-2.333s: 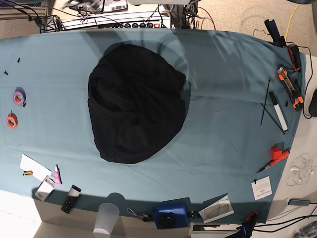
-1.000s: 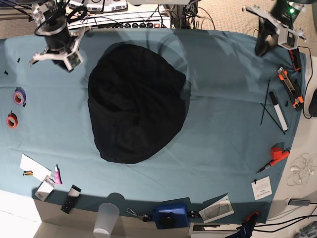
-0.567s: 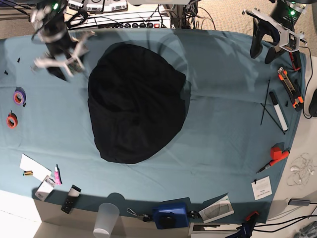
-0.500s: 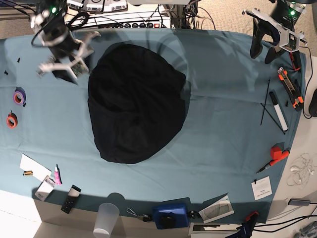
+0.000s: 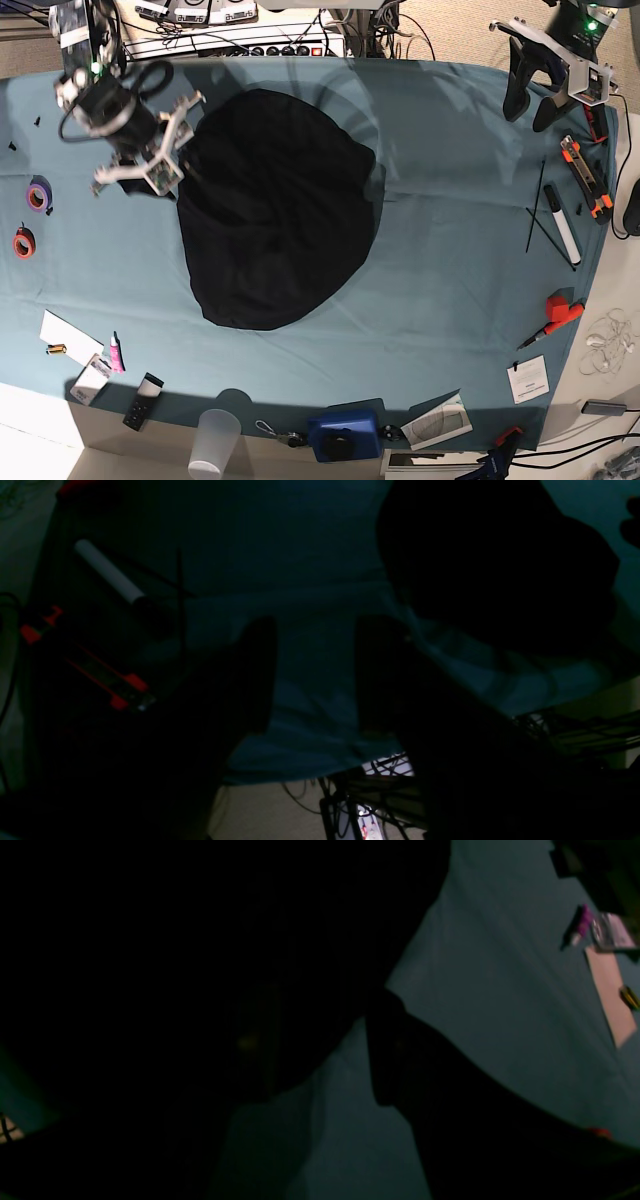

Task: Layout the t-shirt on the table in an organized manner, then fold the t-shirt properly
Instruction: 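Move the right gripper down onto the crumpled black t-shirt and grasp it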

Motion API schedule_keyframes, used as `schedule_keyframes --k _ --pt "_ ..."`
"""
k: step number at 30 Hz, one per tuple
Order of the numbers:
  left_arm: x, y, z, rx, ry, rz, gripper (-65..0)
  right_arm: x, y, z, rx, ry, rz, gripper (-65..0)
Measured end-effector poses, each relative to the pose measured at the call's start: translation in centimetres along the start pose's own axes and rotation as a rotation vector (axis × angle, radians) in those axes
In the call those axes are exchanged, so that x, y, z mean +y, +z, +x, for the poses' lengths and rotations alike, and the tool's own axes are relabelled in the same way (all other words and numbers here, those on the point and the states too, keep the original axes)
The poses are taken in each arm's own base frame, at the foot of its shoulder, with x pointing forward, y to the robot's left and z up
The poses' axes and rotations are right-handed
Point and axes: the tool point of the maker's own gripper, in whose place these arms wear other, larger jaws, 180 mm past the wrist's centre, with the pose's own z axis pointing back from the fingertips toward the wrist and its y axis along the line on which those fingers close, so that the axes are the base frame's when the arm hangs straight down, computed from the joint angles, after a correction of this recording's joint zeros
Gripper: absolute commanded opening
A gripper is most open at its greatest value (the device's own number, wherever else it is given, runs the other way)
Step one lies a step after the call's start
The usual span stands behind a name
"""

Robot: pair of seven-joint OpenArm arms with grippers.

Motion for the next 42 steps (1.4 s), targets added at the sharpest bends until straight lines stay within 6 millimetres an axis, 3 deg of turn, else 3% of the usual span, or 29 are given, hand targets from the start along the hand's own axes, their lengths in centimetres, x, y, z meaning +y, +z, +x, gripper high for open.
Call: schedule_keyframes --k 5,8,11,14,18,19,28,42 --pt "0.0 0.0 0.0 -0.001 0.002 0.001 -38.8 2.4 -2.0 0.3 0.003 0.035 0.081 -37.1" --pt "0.0 0.0 0.0 -0.003 0.003 0.001 -38.8 3.3 -3.6 -0.6 0.047 0.069 0.086 -37.1" --pt "0.0 0.0 0.1 -0.005 0.004 0.000 -38.8 3.6 -5.0 -1.9 0.099 0.091 0.061 -37.1" --pt "0.0 0.0 0.1 -0.006 0.004 0.000 -38.8 3.8 -5.7 -1.8 0.107 0.128 0.052 -37.8" --pt "0.0 0.0 0.1 -0.009 0.004 0.000 -38.8 4.1 -5.8 -1.6 0.103 0.141 0.060 -61.6" --pt "0.0 0.0 0.2 -0.010 0.004 0.000 -38.8 4.1 -5.8 -1.6 0.102 0.141 0.059 -65.0" --pt "0.0 0.0 0.2 -0.013 0.004 0.000 -38.8 1.3 -6.0 -0.4 0.075 0.089 -0.064 -65.0" --pt "0.0 0.0 0.2 -0.013 0.004 0.000 -38.8 -6.9 -5.7 6.4 -0.097 -0.001 -0.278 -65.0"
